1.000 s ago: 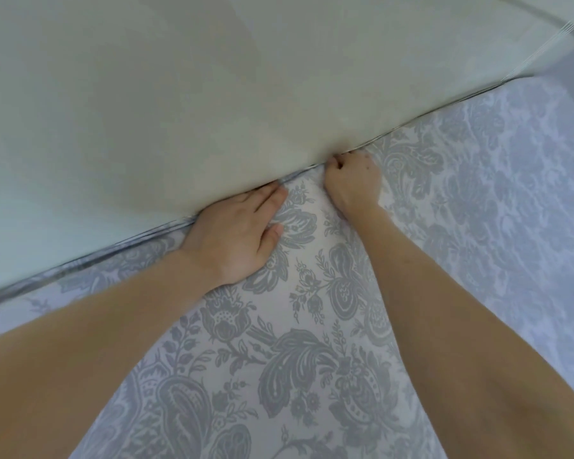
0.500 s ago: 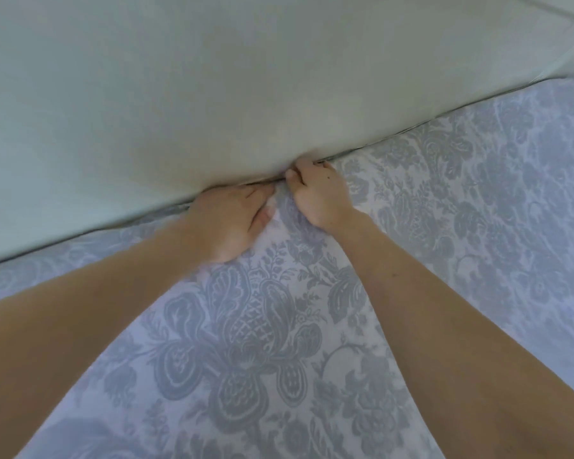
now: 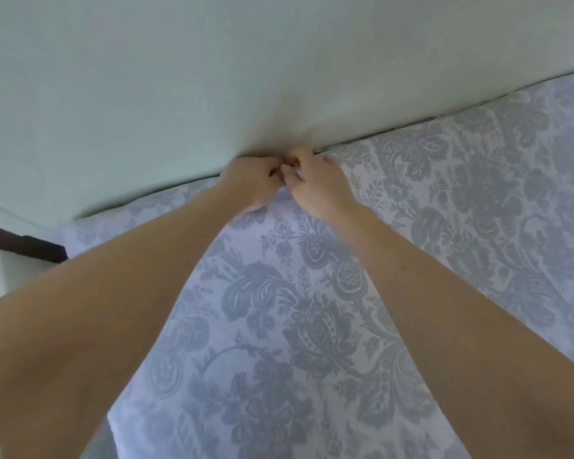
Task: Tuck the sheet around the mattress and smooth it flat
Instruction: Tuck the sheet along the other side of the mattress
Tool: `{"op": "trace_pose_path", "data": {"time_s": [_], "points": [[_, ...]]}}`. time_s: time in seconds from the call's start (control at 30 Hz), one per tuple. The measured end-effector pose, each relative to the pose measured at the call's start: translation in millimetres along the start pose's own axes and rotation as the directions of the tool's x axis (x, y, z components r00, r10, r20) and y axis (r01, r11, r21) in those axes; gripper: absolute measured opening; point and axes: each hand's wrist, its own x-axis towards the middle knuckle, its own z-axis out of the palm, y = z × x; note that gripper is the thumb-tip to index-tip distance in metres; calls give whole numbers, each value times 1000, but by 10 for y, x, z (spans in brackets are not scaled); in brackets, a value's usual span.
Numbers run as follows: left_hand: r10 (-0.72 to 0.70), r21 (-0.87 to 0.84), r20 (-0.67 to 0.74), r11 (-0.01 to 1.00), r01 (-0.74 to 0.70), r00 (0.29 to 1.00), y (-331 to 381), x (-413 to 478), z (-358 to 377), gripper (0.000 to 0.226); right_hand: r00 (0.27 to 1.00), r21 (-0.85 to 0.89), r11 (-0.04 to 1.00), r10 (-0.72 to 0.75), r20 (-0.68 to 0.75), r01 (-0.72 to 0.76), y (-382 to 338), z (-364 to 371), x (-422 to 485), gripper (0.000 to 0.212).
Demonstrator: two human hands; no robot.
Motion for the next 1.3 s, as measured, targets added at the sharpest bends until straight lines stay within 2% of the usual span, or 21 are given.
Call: {"op": "trace_pose_path", "data": {"time_s": [0.07,0.13,0.23,0.3,0.37,0.43,0.6,0.67,0.77,0.8,0.83,0.93,1.0,1.07,1.13,1.2,1.3], "points": [[40,-49,-65,998,-44,997,-191,-375,-210,34,998,128,991,-27,-48,33,-158,-66,-276,26],[23,-145,-221,988,-56,975,-392,-775,-324,32,996,215,974,-57,-71,72,-198,-93,-530,23],[-260,-401,-337,909,111,905,-787,-1558,-414,22,982,226,956,-177,-61,186,-411,-21,-1026,22],[-460,-564,-356,799,206,814,-1010,-2042,-378,20,956,198,936,-285,-64,292,-625,28,-1360,27],[-609,-655,-327,697,291,723,-1112,-2500,-237,20,933,186,917,-360,1,354,-769,121,-1693,32],[-692,-723,-235,594,353,682,-1148,-2912,-4,20,897,143,894,-437,72,424,-860,239,-2006,29],[-781,-800,174,243,548,600,-1016,-3733,734,25,757,74,776,-629,179,627,-1045,447,-2751,23],[-732,-839,343,43,542,589,-856,-3997,942,25,705,57,732,-671,228,679,-1097,517,-2998,21],[-560,-829,546,-252,500,622,-602,-4292,1226,26,610,4,640,-734,298,768,-1193,678,-3297,23],[-501,-810,586,-337,480,637,-530,-4345,1305,31,586,-34,608,-747,315,793,-1240,739,-3348,25],[-459,-802,595,-382,459,659,-486,-4373,1395,34,569,-81,578,-753,330,812,-1307,796,-3361,28],[-492,-843,538,-319,433,685,-443,-4357,1623,39,532,-231,479,-742,408,847,-1495,1017,-3189,36],[-525,-865,500,-277,418,688,-450,-4335,1775,44,497,-308,389,-678,542,868,-1584,1145,-2988,49],[-570,-892,450,-249,378,687,-482,-4297,1889,43,432,-365,233,-534,727,901,-1675,1303,-2807,62],[-608,-915,401,-230,332,685,-526,-4232,2003,42,341,-332,88,-360,868,939,-1769,1426,-2705,64],[-635,-927,372,-217,306,677,-547,-4200,2040,43,300,-304,30,-271,915,952,-1883,1505,-2599,60],[-672,-924,381,-256,283,635,-555,-4205,2114,42,307,-308,22,-178,935,951,-1965,1616,-2413,59]]}}
